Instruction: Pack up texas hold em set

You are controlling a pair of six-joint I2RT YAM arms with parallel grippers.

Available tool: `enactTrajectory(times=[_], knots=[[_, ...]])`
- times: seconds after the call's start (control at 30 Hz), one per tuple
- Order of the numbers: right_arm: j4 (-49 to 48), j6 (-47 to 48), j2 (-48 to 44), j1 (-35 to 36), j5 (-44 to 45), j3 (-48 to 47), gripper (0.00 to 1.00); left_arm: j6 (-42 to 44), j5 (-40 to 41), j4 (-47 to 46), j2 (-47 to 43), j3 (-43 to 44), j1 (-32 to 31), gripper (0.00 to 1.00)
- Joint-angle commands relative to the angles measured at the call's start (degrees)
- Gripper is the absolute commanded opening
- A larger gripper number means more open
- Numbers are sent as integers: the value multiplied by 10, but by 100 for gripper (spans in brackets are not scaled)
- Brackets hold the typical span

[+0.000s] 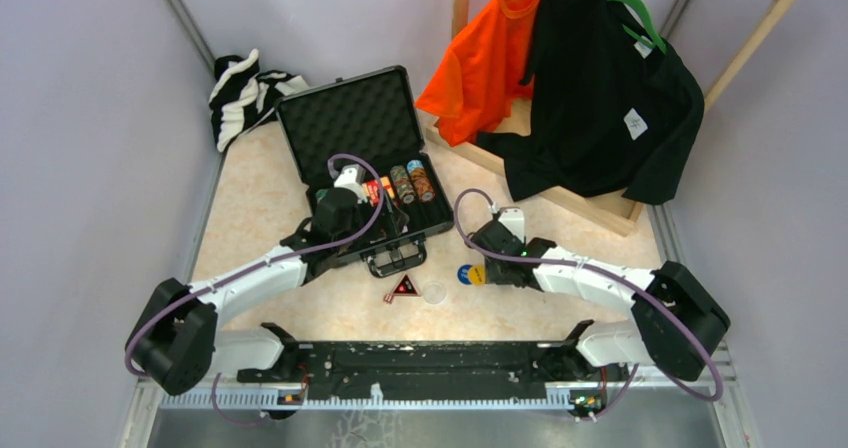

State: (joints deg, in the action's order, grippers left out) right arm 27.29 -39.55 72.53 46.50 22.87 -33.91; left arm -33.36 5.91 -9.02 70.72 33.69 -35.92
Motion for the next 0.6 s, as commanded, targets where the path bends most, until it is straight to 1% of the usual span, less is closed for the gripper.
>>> enactTrajectory(times=[0.0,0.2,0.37,0.57], knots=[[6,16,-2,9,17,-47,43,7,-8,-9,4,3,-3,100],[6,32,10,6,18,-74,43,7,-8,-9,4,3,-3,100],[-6,53,46,0,12,-109,43,7,-9,-9,4,3,-3,100],[-43,92,96,-31,-20,-139,43,8,-12,-10,6,3,-3,100]])
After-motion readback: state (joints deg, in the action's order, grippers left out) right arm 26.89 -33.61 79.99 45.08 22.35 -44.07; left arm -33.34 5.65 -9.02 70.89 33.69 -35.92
